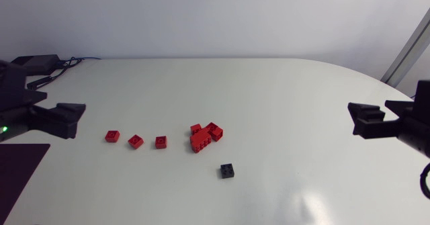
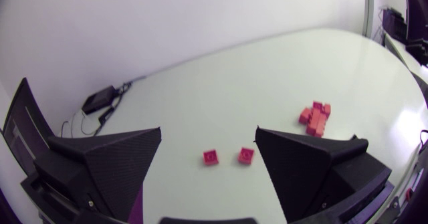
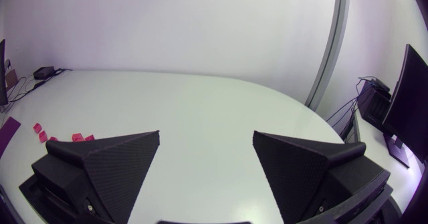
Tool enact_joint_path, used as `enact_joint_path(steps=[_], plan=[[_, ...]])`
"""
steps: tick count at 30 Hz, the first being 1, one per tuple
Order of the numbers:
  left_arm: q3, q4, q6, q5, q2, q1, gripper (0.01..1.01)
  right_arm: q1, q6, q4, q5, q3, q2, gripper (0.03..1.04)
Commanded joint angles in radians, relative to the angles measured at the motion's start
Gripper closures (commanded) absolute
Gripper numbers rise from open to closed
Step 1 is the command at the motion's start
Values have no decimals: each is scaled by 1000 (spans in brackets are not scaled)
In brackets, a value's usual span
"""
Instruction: Sort duplo bricks by size, large to the right and small to the left
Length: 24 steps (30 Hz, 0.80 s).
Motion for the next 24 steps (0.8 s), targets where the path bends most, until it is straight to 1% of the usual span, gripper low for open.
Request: enact_joint_path(steps=[1, 3, 5, 6, 8, 9, 12, 15, 19, 24], plan=[[116, -152, 31, -5, 187, -7, 44, 41, 24, -120, -3, 120, 129, 59], [132, -195, 57, -5, 242, -7, 44, 83, 36, -207, -5, 178, 204, 59], [125, -212, 58, -5, 293, 5, 44, 87, 47, -246, -6, 197, 252, 59], [129, -229, 51, -5, 333, 20, 44, 87, 58, -256, -6, 197, 275, 59], [139, -264, -11, 2, 426, 72, 44, 90, 72, -281, -3, 193, 336, 59], [142, -289, -23, 29, 475, 100, 44, 90, 86, -286, 0, 193, 365, 59], [135, -304, -25, 42, 551, 140, 44, 93, 95, -269, 0, 169, 399, 59], [152, -248, -26, 62, 618, 152, 44, 115, 96, -241, 15, 154, 431, 59], [247, -226, -49, 67, 774, 154, 44, 127, 109, -213, 29, 158, 471, 59], [345, -162, -66, 67, 972, 154, 44, 132, 112, -210, 29, 157, 489, 59]])
